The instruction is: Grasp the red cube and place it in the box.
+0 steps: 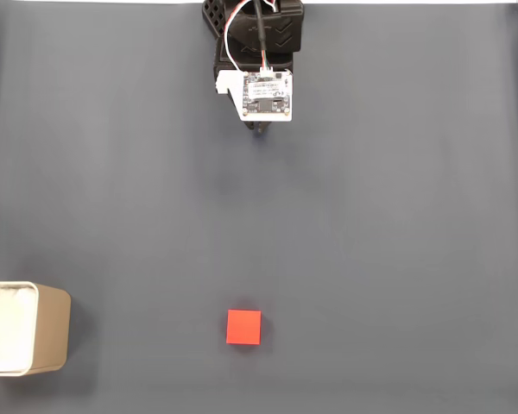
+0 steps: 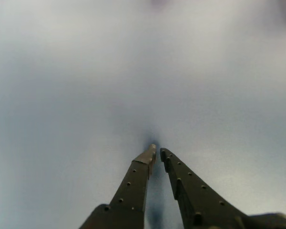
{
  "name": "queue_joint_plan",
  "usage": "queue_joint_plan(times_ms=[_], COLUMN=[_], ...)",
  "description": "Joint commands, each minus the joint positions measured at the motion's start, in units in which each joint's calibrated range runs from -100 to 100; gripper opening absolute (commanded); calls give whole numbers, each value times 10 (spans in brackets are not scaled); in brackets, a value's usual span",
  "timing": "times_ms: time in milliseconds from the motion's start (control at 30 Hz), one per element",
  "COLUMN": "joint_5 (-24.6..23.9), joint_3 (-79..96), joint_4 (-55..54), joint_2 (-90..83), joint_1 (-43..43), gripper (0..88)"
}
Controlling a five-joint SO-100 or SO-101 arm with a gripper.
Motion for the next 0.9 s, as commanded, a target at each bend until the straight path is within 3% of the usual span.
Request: queue_joint_plan(times_ms=[0, 867], joint_5=[13, 13], joint_3=[5, 5], joint_4=[15, 15], joint_2=[1, 2], joint_1=[8, 9], gripper=[0, 0])
